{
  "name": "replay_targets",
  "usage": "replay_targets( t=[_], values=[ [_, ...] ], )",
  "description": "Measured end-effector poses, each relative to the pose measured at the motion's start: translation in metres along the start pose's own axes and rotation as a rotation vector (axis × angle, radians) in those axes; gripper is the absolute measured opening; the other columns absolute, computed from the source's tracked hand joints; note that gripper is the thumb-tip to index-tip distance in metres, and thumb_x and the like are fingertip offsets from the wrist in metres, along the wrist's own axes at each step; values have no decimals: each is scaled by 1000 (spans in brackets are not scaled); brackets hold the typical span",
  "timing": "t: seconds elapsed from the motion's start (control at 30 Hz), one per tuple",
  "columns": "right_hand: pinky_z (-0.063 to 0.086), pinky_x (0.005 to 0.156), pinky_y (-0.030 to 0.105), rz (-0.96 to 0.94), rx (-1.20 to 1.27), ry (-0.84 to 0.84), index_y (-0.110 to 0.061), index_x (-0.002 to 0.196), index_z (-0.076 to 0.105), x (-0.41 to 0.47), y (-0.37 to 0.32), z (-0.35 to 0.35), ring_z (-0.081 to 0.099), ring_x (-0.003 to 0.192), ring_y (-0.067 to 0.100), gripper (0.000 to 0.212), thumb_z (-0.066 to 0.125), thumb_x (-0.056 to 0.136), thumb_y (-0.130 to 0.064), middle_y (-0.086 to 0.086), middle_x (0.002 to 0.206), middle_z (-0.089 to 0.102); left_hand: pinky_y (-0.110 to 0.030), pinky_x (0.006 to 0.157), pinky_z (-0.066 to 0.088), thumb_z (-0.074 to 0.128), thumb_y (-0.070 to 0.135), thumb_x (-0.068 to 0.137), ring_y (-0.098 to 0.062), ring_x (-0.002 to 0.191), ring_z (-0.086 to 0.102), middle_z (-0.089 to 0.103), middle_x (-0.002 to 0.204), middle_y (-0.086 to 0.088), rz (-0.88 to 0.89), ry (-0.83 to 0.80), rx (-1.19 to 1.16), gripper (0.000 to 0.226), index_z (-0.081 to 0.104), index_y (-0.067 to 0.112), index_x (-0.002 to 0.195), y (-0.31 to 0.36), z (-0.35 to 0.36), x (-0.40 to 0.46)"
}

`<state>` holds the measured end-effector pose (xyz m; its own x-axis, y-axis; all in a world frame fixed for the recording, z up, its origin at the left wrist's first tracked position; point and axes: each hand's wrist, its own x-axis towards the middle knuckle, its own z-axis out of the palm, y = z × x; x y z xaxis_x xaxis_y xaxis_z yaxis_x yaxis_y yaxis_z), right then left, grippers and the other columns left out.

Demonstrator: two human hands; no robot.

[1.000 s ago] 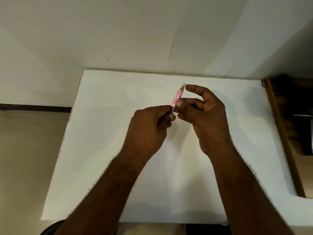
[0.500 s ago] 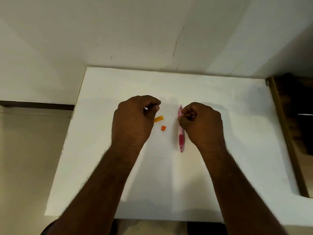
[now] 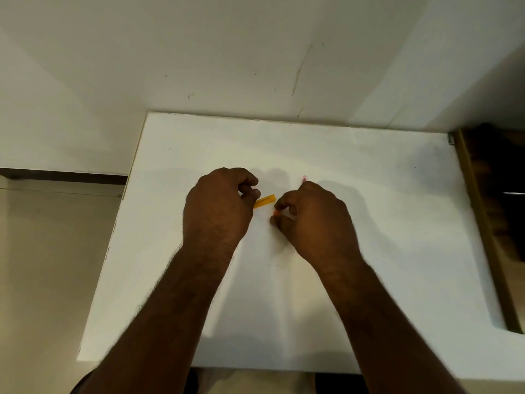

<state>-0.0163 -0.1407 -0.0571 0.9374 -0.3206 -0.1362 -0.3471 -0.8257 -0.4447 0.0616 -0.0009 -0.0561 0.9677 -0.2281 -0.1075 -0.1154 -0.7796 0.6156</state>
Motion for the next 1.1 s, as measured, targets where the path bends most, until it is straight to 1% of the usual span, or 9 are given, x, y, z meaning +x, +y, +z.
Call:
replay_targets(
  t=[0.13, 0.2, 0.23, 0.3, 0.43, 0.57, 0.77, 0.93, 1.1],
  values=[
    [38, 76, 22, -4, 33, 26, -29, 98, 77, -1, 2, 1, 68, 98, 19, 14, 75, 88, -38, -2, 101, 70, -29, 77, 47, 75, 38, 82, -13, 87, 64, 71, 96, 12, 35, -51, 48, 23, 73, 33, 105, 0, 0, -1],
    [42, 75, 23, 26, 131, 43, -29, 90, 75, 1, 4, -1, 66, 87, 12, 8, 79, 84, -33, -8, 90, 70, -34, 82, 51, 78, 43, 78, -16, 90, 63, 70, 97, 10, 57, -81, 72, 31, 72, 32, 106, 0, -1, -1],
    [47, 74, 24, 58, 207, 55, -29, 86, 74, 3, 4, -3, 65, 80, 8, 9, 81, 82, -32, -11, 85, 70, -37, 84, 51, 80, 45, 76, -17, 91, 63, 70, 98, 9, 63, -99, 87, 35, 72, 31, 107, 0, -2, -1],
    [54, 74, 26, 141, 413, 98, -28, 79, 74, 6, 7, -6, 67, 73, 5, 10, 84, 80, -30, -13, 77, 73, -37, 85, 50, 82, 45, 72, -17, 92, 64, 69, 99, 8, 67, -113, 116, 38, 73, 31, 106, 1, -3, -2],
    [62, 77, 34, 302, 860, 119, -22, 83, 80, 8, 12, -13, 76, 72, 13, 4, 83, 83, -20, -3, 74, 79, -36, 82, 50, 78, 43, 75, -17, 87, 66, 72, 91, 7, 92, -86, 162, 22, 75, 31, 94, 4, -1, -4],
    [60, 67, 24, 412, 1133, 135, -11, 90, 79, 8, 12, -18, 78, 72, 18, 9, 82, 83, -6, 4, 76, 79, -38, 81, 50, 74, 40, 78, -17, 81, 65, 69, 82, 7, 141, -74, 166, 12, 74, 29, 85, 9, 0, -5],
    [62, 69, 25, 471, 1181, 167, -7, 96, 78, 9, 14, -21, 80, 77, 23, 12, 80, 85, -4, 9, 84, 81, -44, 83, 50, 74, 39, 80, -13, 77, 63, 70, 80, 10, 275, -4, 15, 13, 75, 29, 88, 21, -3, -9],
    [62, 68, 24, 448, 1162, 159, -10, 96, 79, 10, 13, -20, 80, 76, 21, 12, 80, 85, -6, 7, 82, 81, -45, 85, 49, 75, 35, 80, -15, 77, 64, 71, 81, 9, 312, 35, -24, 12, 76, 26, 89, 23, -5, -10],
    [65, 79, 34, 375, 1034, 166, -19, 92, 80, 11, 16, -17, 80, 77, 19, 10, 79, 87, -11, 2, 80, 81, -47, 86, 49, 75, 35, 82, -16, 79, 64, 71, 83, 8, 329, 31, -19, 13, 76, 25, 90, 22, -6, -9]
  ],
)
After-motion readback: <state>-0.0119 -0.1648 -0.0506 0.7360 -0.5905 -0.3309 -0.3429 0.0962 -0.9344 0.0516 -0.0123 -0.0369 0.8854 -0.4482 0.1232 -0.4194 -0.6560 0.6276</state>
